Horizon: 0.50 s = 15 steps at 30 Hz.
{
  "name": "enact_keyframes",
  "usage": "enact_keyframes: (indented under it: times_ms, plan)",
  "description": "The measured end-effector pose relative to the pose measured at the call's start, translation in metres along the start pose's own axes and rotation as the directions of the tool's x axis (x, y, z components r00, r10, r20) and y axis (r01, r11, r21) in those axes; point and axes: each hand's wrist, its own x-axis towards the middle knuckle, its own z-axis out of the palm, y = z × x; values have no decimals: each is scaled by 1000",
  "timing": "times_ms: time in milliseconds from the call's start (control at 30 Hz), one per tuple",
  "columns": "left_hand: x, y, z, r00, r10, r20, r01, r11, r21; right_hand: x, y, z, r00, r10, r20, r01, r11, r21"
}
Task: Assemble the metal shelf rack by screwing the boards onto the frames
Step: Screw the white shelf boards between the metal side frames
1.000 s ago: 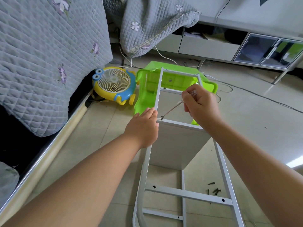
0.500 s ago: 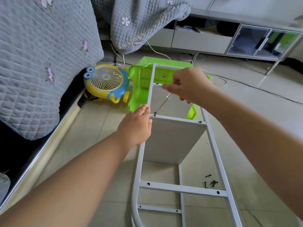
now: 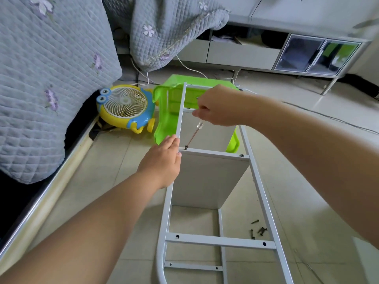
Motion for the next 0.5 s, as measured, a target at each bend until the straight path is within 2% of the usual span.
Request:
enact_keyframes:
  times_ms: [67,167,233,333,433,500]
  plan:
    - [0,0,0,1000,-5,7,5,1000,10,2,-2,-1,999,36,-11,-36,999,0]
    - [0,-2,0,1000,-6,6,5,1000,28,-3,-3,-10,987,61,150,-102,954,280]
    - [-1,-4,0,1000,-7,10,6,1000,23,-7,-2,-14,974,70,216,-148,917,370]
    - [-2,-4,1,1000,-19,12,19,1000,-10,-4,2,-10,975,37,217,-100,952,288]
    - [-2,-1,0,1000,-26,8,26,999,-31,3,4,-4,995,32,95,-42,993,108]
    - [-1,0,1,1000,-22,2,22,1000,-22,5,2,-1,998,36,52,-41,995,91]
